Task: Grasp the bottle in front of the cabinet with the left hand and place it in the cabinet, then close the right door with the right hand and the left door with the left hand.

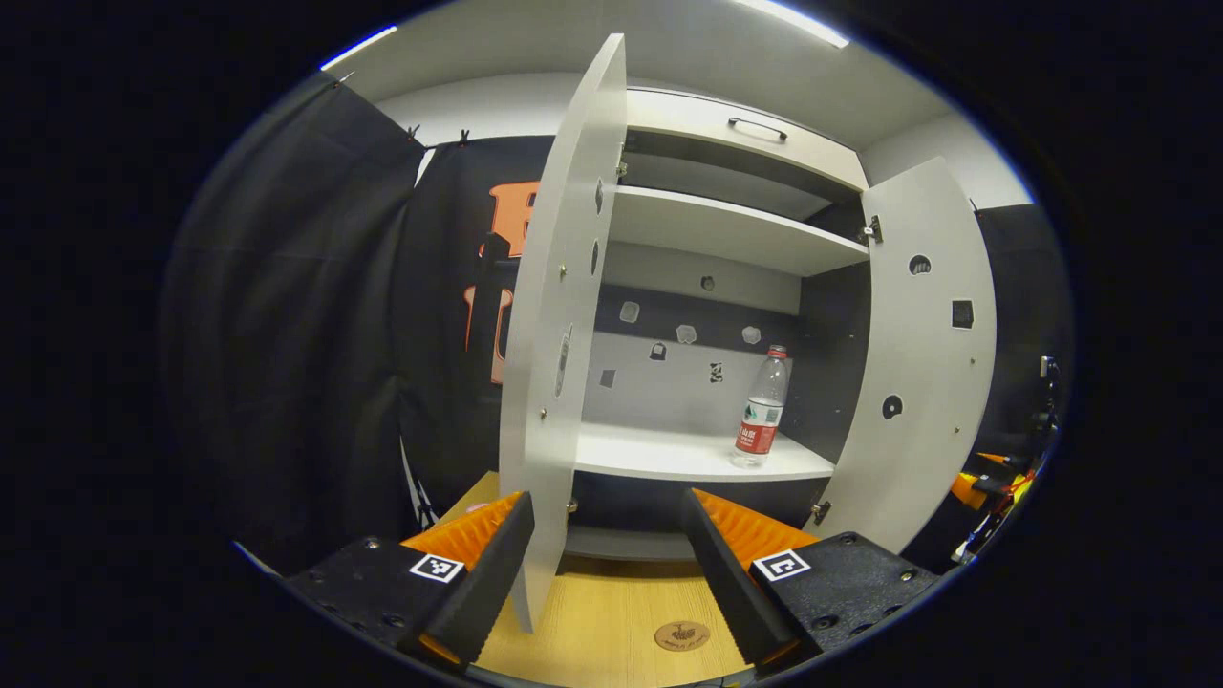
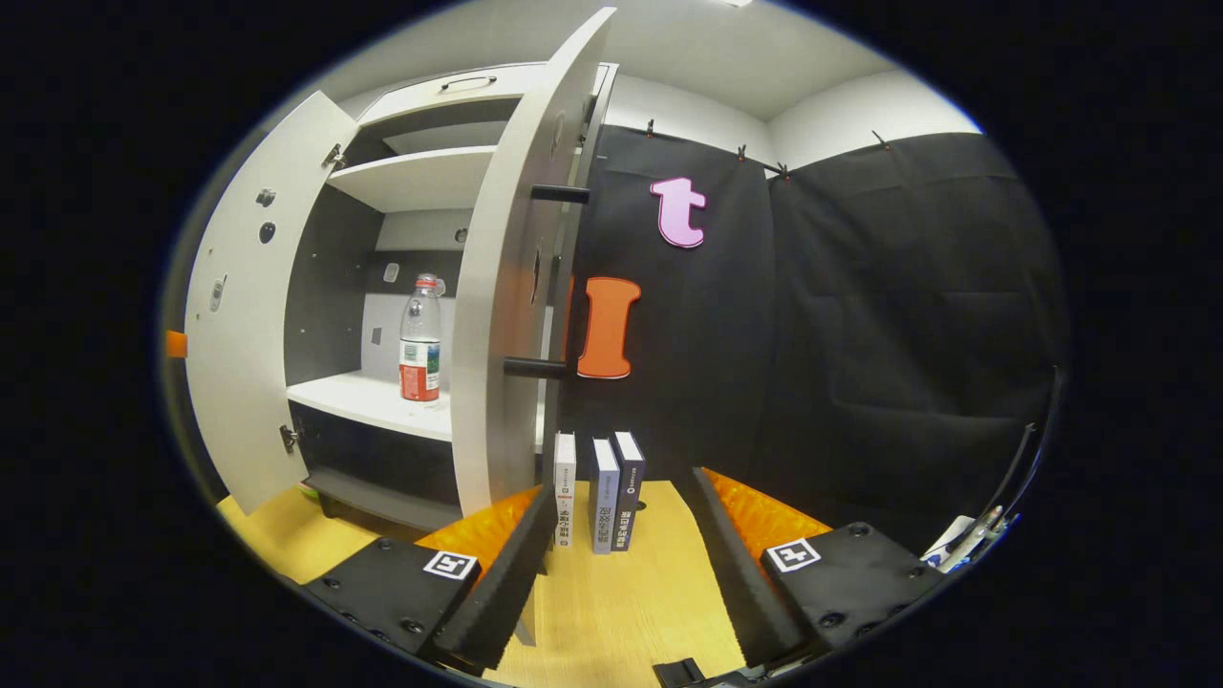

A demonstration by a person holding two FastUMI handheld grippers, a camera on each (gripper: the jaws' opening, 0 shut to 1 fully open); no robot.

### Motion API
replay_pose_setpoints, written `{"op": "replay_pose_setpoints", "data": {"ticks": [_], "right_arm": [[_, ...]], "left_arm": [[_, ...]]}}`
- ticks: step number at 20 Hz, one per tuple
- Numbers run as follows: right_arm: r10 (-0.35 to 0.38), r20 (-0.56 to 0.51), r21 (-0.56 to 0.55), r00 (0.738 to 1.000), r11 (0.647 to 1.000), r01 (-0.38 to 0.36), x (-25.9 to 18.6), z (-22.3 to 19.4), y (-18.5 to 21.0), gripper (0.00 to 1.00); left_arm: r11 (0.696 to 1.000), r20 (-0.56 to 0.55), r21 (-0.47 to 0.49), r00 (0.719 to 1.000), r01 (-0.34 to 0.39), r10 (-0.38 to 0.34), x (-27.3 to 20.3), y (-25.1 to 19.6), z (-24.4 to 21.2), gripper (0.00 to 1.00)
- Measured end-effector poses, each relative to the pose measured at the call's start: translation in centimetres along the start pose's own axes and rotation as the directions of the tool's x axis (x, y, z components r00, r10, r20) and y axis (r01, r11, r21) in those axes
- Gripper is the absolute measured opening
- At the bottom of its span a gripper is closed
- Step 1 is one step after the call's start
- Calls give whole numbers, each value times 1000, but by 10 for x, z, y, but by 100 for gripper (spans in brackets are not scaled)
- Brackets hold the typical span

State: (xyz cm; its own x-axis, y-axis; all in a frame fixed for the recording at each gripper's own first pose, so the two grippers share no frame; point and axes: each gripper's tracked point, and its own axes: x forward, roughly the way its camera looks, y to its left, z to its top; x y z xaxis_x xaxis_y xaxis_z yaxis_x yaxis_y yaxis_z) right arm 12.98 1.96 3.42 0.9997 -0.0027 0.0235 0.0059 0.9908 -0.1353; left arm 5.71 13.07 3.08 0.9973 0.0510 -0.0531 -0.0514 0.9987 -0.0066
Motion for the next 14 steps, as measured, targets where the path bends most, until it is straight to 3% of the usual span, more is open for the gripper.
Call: {"op": "replay_pose_setpoints", "data": {"ticks": [4,5,6,9,14], "right_arm": [[-31,-6,-43,1000,999,30,-5,1,8,94],[-34,-3,-39,999,999,34,-6,3,12,85],[-32,-8,-28,999,999,32,-6,2,16,92],[7,-10,9,1000,1000,-7,-6,3,39,92],[91,-2,21,996,996,-90,1,6,86,92]], "left_arm": [[999,36,-6,998,47,-47,8,0,14,95],[998,40,-11,998,54,-54,8,0,16,95],[998,41,-22,997,64,-63,8,1,16,93],[996,54,-23,995,86,-85,3,2,20,93],[999,62,-33,998,20,-17,-8,34,18,94]]}}
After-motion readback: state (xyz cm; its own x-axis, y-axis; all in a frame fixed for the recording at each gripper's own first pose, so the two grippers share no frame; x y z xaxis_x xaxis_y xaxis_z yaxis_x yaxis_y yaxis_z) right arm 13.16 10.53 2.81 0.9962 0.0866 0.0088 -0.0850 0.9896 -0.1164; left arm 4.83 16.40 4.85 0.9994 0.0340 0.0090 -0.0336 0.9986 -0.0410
